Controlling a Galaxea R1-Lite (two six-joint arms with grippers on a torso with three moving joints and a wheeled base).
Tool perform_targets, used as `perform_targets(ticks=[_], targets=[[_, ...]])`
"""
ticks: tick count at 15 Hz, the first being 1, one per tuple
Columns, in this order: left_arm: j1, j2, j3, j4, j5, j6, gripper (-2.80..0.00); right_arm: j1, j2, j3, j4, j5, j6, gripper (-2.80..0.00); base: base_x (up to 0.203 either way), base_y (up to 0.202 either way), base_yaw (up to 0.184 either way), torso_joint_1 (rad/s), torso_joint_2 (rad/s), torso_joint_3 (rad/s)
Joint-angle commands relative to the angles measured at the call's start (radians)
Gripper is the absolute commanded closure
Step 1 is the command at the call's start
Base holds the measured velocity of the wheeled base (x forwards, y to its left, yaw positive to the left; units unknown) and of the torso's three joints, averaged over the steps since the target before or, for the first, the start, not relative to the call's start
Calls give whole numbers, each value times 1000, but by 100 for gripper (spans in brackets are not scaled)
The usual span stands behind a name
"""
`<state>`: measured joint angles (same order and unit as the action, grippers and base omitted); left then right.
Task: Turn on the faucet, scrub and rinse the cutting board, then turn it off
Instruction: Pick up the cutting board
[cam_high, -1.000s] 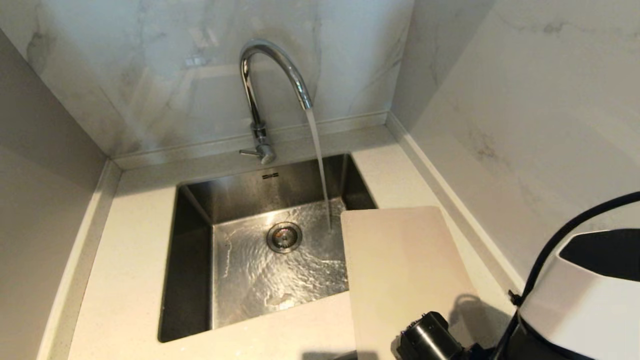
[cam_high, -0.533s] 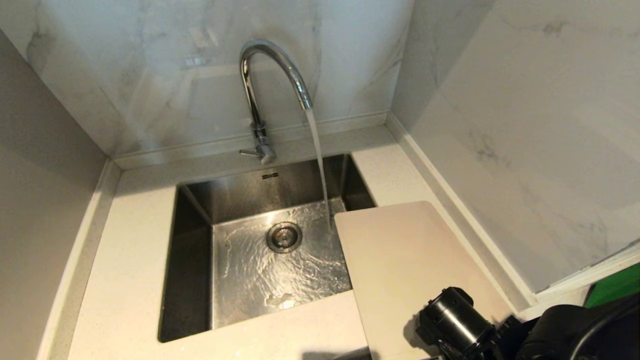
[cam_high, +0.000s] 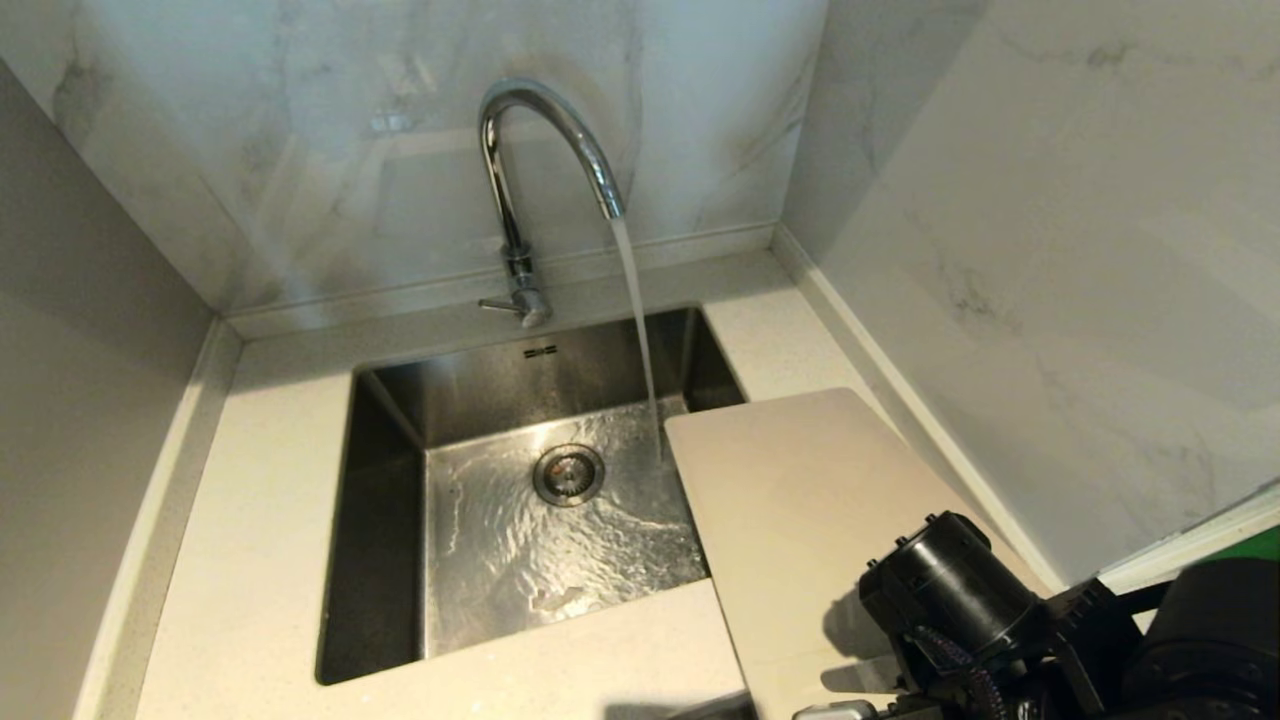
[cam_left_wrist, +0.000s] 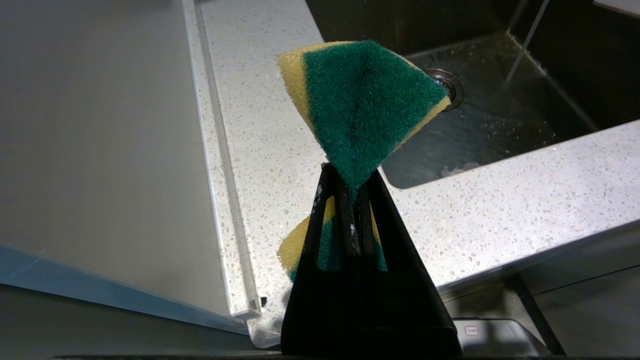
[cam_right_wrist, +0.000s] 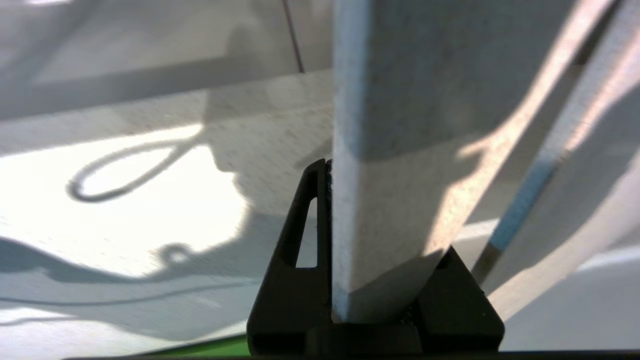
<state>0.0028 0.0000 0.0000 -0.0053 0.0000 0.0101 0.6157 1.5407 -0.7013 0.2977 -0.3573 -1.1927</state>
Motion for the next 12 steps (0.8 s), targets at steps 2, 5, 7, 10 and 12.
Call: perform_targets(ticks=[2,5,7,10,12], targets=[[0,2,2,-1,2,-1,0,1,-52,-17,-3,-52,-58,0,0,0,0,0,0,0],[0,2,2,-1,0,-1,0,1,-94,-33,-8,-86,-134,0,0,0,0,0,0,0],[0,2,2,-1,0,-2,0,1,-119,-43,-10,-118,-167,0,0,0,0,0,0,0],[0,2,2,-1,0,-2,0,1,-149,-42,-100,-141,-218,0,0,0,0,0,0,0],[0,2,2,-1,0,-3,0,-1,-161,-34,-206,-154,-312,0,0,0,0,0,0,0]])
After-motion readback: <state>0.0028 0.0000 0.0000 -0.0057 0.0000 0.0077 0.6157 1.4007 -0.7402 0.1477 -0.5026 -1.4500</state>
